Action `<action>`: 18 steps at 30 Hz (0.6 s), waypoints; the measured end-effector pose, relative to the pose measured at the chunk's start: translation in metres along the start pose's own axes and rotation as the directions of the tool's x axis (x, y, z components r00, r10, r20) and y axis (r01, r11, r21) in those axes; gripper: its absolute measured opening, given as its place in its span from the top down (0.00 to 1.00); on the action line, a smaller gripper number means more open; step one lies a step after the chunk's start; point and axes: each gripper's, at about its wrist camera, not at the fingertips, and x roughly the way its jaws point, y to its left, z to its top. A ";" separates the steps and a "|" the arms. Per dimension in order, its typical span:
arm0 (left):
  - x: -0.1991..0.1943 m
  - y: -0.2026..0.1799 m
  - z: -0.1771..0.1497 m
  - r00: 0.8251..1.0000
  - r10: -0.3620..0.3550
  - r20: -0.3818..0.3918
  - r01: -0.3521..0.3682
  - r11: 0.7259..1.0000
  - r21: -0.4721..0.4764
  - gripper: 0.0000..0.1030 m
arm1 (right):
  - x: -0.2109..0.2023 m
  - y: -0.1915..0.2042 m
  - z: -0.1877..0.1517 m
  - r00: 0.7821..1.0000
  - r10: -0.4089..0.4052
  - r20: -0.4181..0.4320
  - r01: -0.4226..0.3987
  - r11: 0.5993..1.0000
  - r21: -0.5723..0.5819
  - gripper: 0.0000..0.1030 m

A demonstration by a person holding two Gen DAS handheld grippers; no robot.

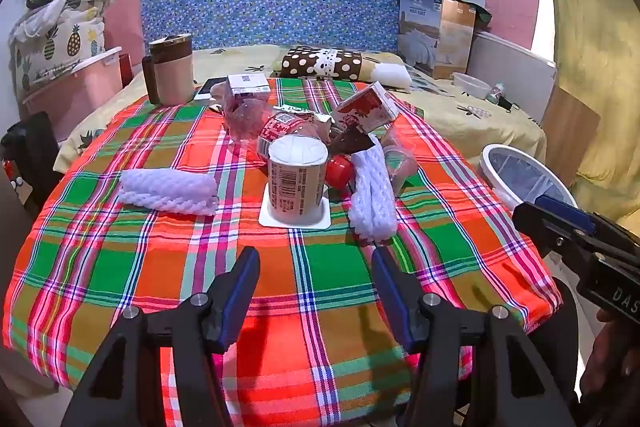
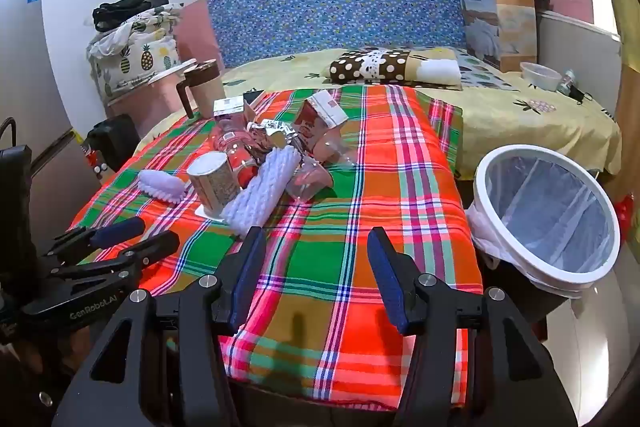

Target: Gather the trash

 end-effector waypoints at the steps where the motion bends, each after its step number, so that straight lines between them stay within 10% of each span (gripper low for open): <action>1: 0.000 0.000 0.000 1.000 -0.002 0.001 0.002 1.000 0.000 0.44 | 0.000 0.000 0.000 1.000 0.002 0.010 -0.002 1.000 0.002 0.47; 18: -0.002 0.005 0.001 1.000 0.013 0.001 -0.013 1.000 -0.020 0.44 | 0.000 0.000 -0.001 1.000 0.001 0.001 -0.001 1.000 0.003 0.47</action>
